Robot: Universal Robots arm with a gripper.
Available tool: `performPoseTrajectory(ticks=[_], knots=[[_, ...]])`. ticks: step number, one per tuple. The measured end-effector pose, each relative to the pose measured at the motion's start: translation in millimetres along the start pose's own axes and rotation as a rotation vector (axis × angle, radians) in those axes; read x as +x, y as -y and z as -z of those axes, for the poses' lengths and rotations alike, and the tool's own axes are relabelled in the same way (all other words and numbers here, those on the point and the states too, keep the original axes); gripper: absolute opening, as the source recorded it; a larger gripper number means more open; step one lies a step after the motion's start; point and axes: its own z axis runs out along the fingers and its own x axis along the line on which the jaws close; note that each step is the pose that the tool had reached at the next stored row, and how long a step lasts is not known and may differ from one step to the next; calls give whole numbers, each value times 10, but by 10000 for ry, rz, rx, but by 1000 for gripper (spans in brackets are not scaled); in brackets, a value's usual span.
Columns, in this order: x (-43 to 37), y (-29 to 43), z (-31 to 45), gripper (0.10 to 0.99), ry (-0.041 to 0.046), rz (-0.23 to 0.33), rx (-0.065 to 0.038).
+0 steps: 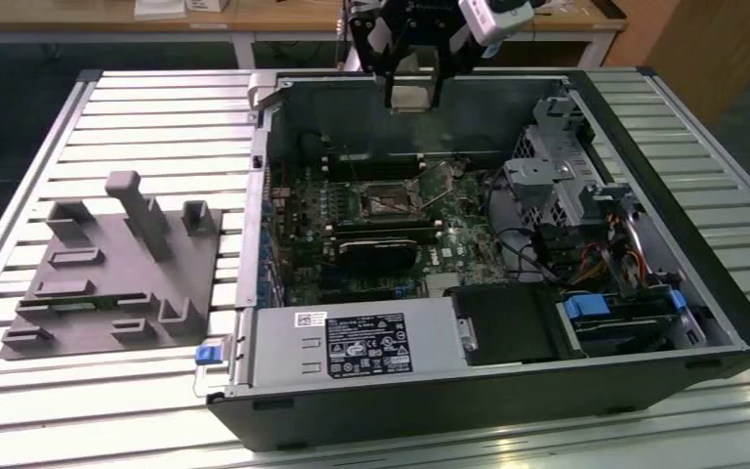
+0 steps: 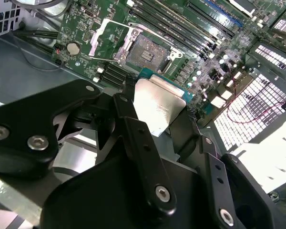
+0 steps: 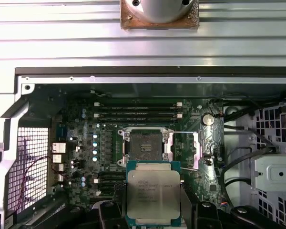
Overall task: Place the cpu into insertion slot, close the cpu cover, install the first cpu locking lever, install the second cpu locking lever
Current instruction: 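Place the cpu into insertion slot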
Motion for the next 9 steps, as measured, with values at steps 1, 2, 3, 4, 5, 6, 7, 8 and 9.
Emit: performPoseTrajectory(ticks=[1, 2, 3, 4, 5, 6, 7, 8, 9], knots=[[0, 0, -3, 541, 0, 0, 0], [0, 1, -5, 541, 0, 0, 0], [0, 1, -8, 541, 0, 0, 0], [0, 1, -10, 541, 0, 0, 0], [0, 1, -12, 541, 0, 0, 1], [0, 1, -16, 541, 1, 0, -1], [0, 2, -18, 541, 1, 0, -1], [0, 2, -21, 541, 0, 0, 0], [0, 2, -24, 541, 0, 0, 0]])
